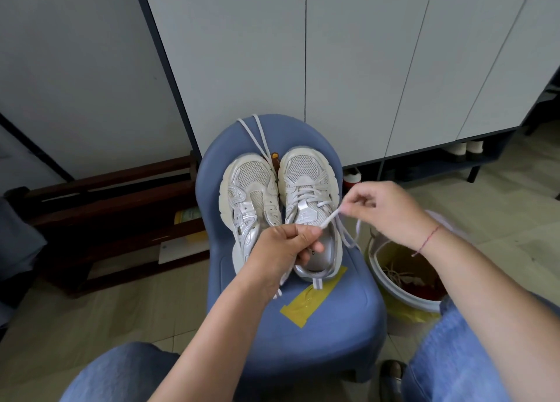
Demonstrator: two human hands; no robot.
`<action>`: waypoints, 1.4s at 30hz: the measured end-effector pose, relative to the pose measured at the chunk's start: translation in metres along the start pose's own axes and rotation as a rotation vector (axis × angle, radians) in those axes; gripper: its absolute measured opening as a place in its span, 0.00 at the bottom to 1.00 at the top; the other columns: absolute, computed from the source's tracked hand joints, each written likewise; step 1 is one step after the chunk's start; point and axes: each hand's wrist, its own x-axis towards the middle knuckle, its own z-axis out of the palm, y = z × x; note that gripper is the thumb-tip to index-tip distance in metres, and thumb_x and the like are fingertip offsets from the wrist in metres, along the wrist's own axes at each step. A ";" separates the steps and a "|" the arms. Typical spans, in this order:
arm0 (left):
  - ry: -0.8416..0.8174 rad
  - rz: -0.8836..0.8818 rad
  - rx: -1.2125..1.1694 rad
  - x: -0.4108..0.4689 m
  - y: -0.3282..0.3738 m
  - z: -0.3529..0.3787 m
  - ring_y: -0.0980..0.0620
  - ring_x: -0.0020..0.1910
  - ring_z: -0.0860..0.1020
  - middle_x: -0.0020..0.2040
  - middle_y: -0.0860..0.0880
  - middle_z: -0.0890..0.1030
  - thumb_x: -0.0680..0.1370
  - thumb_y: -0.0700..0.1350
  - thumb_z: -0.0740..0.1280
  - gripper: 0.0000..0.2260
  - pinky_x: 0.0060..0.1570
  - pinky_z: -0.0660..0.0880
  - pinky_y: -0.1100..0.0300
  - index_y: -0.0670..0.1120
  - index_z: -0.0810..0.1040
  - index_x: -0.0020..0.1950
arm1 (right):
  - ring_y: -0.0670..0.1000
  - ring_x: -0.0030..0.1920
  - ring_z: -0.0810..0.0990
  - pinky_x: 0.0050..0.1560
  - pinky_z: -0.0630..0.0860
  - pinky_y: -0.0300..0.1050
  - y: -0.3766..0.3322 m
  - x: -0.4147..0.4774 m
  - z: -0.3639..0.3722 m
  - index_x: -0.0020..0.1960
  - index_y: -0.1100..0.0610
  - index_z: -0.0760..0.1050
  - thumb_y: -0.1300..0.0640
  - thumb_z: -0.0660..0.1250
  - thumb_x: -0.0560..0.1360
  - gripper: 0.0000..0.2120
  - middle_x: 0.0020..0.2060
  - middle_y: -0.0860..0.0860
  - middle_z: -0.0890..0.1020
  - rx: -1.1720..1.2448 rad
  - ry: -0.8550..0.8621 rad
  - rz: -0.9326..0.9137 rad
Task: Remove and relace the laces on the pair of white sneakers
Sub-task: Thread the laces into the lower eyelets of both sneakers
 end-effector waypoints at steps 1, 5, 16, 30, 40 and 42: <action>0.004 -0.009 -0.007 0.001 0.001 -0.001 0.59 0.24 0.69 0.32 0.51 0.81 0.79 0.41 0.68 0.07 0.24 0.66 0.71 0.42 0.81 0.41 | 0.48 0.38 0.78 0.42 0.75 0.45 0.005 0.003 -0.006 0.41 0.53 0.81 0.56 0.70 0.73 0.03 0.36 0.48 0.82 -0.006 0.104 0.043; -0.002 -0.014 -0.007 0.002 0.002 -0.004 0.59 0.24 0.70 0.31 0.51 0.81 0.79 0.42 0.68 0.08 0.25 0.66 0.71 0.42 0.80 0.41 | 0.55 0.43 0.78 0.38 0.73 0.41 0.020 0.005 -0.017 0.45 0.57 0.80 0.58 0.66 0.76 0.05 0.39 0.52 0.80 -0.081 0.365 0.213; 0.099 0.076 -0.026 0.002 0.000 0.003 0.58 0.24 0.70 0.28 0.50 0.80 0.77 0.45 0.70 0.11 0.28 0.69 0.69 0.42 0.78 0.36 | 0.41 0.38 0.77 0.45 0.76 0.44 -0.012 -0.006 0.026 0.48 0.55 0.81 0.61 0.68 0.75 0.04 0.37 0.49 0.82 0.218 -0.245 -0.087; 0.245 -0.361 -1.020 0.036 -0.016 0.026 0.51 0.41 0.74 0.45 0.44 0.77 0.77 0.51 0.71 0.15 0.43 0.74 0.61 0.39 0.77 0.51 | 0.39 0.33 0.75 0.40 0.76 0.39 0.008 0.036 0.033 0.40 0.53 0.81 0.57 0.73 0.72 0.02 0.33 0.45 0.81 0.137 0.105 0.051; 0.227 -0.362 -1.126 0.048 -0.026 0.033 0.55 0.29 0.78 0.37 0.45 0.81 0.78 0.35 0.68 0.03 0.33 0.77 0.66 0.37 0.79 0.44 | 0.38 0.33 0.74 0.33 0.67 0.24 0.010 0.046 0.045 0.39 0.52 0.79 0.56 0.71 0.73 0.05 0.32 0.39 0.77 -0.037 0.104 0.084; 0.225 -0.360 -1.103 0.048 -0.026 0.033 0.56 0.30 0.76 0.34 0.46 0.80 0.78 0.34 0.67 0.05 0.35 0.74 0.67 0.38 0.78 0.42 | 0.38 0.34 0.74 0.33 0.67 0.25 0.010 0.047 0.044 0.38 0.51 0.79 0.57 0.71 0.73 0.05 0.32 0.40 0.78 -0.037 0.090 0.085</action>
